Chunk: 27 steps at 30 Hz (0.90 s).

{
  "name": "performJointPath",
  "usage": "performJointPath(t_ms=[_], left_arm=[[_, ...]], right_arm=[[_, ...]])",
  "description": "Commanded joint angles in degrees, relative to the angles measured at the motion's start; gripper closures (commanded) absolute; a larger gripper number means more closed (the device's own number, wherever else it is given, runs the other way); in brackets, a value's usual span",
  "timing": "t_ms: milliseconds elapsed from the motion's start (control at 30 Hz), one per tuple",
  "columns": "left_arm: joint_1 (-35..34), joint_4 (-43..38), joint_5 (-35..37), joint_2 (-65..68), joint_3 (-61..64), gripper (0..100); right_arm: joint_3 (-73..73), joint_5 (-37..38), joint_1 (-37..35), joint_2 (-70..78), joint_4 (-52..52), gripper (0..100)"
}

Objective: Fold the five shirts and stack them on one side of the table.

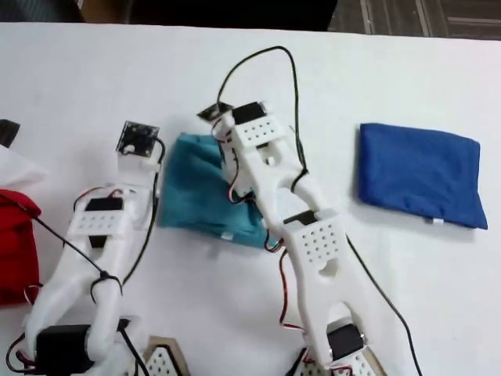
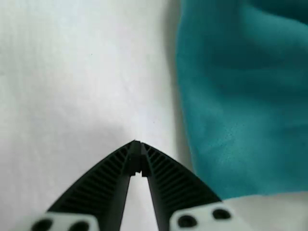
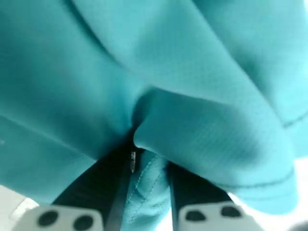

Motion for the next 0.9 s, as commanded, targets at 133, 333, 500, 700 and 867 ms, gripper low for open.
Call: performJointPath(t_ms=[133,333,500,700,867], left_arm=[[-0.44,-0.79,0.44,-0.35,-0.57,97],[-0.44,-0.88,0.44,-0.35,-0.57,97],[-0.44,-0.88,0.44,-0.35,-0.57,97],[-0.44,-0.88,0.44,-0.35,-0.57,97],[-0.44,-0.88,0.53,-0.35,-0.57,97]], right_arm=[[0.00,7.38,6.02,-15.52,0.75,97.8],[0.00,11.16,11.21,-27.65,0.92,97.8],[0.00,13.01,14.29,-33.63,0.92,97.8],[0.00,16.00,19.91,-37.85,0.92,97.8],[1.41,17.41,25.36,-43.56,1.01,97.8]])
